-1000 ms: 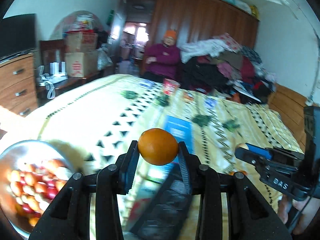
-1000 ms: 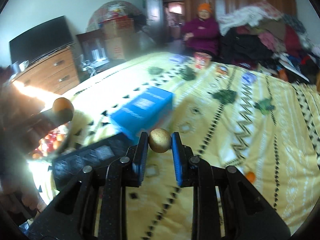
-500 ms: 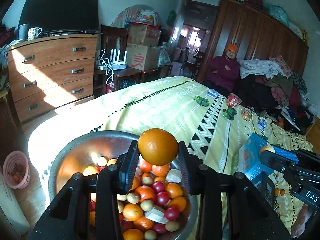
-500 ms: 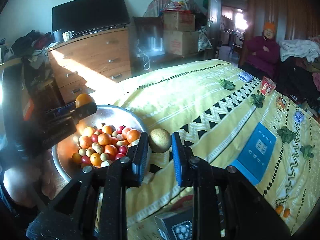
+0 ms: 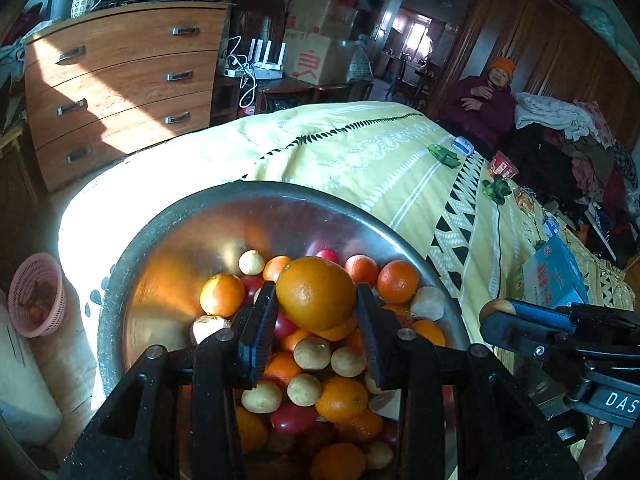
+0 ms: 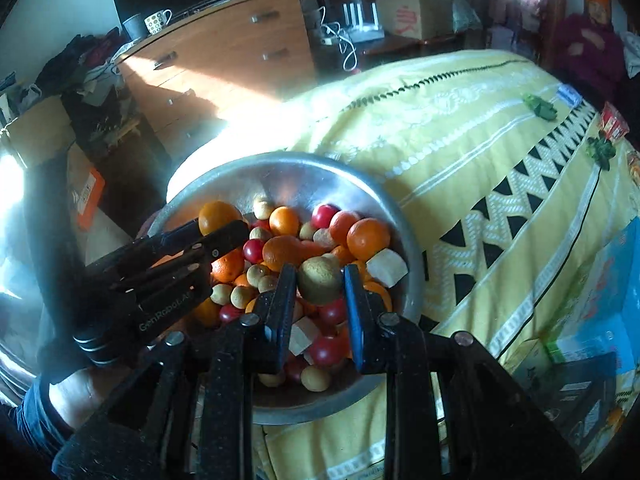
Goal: Organize fruits
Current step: 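Open both grippers to drop the orange and brown fruit into the bowl, then move both tools back over the bed cover and hold them open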
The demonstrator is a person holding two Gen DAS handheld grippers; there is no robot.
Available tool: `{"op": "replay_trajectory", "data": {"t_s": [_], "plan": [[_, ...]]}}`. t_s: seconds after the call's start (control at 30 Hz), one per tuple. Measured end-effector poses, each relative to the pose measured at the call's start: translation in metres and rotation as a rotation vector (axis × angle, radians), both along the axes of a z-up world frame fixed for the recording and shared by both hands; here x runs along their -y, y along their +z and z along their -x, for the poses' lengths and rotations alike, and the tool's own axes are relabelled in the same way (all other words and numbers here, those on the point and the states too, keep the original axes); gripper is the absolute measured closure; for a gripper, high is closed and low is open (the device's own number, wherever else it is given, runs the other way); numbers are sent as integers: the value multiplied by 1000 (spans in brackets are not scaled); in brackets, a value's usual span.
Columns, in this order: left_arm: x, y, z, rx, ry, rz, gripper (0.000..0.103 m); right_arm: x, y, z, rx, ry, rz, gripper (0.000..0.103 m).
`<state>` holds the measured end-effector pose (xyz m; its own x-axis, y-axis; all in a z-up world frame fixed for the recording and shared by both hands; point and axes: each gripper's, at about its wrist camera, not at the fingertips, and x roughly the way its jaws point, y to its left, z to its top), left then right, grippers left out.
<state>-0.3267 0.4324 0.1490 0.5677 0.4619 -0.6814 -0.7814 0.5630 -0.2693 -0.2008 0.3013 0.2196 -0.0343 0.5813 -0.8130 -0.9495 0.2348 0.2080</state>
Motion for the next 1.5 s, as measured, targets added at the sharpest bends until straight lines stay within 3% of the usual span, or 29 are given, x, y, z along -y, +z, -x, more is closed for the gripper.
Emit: {"op": "replay_trajectory", "data": {"t_s": [0.37,0.4,0.47,0.5,0.53,0.57,0.63,0.67,0.83,0.97,1.0,1.07,1.17,1.27,1.37,1.5], "plan": [[-5,-7,-1,-23,-13,31,63,-8,-8,6,-30,12,31,79],[-5,-7,-1,-26,-13,31,62,-9,-7,6,-29,15,32,78],[-4,-5,1,-22,-10,32,48,-9,-5,7,-23,23,34,76],[-3,-3,1,-18,-5,29,38,-8,-5,8,-17,20,32,72],[-2,-1,2,-15,0,26,32,-7,-4,7,-12,14,28,55],[-1,1,3,-17,11,20,29,-4,-1,6,-11,8,19,30],[0,6,4,-12,23,21,16,2,6,3,3,-16,-9,15],[2,9,5,-7,26,16,15,6,11,2,8,-21,-23,16],[33,51,0,19,12,-116,15,56,60,-1,114,-75,-202,16],[95,107,-19,109,-72,-281,8,145,99,-14,246,-222,-377,15],[116,120,-26,140,-102,-323,2,173,105,-20,281,-279,-408,13],[166,140,-41,209,-171,-406,0,225,108,-35,333,-398,-439,0],[236,149,-73,286,-330,-417,0,301,93,-64,380,-570,-388,0],[298,127,-116,311,-528,-333,0,369,52,-95,420,-729,-241,0],[354,81,-167,210,-703,-251,0,419,1,-124,374,-841,-98,0],[392,2,-226,25,-750,-144,0,458,-71,-156,236,-912,38,0]]}}
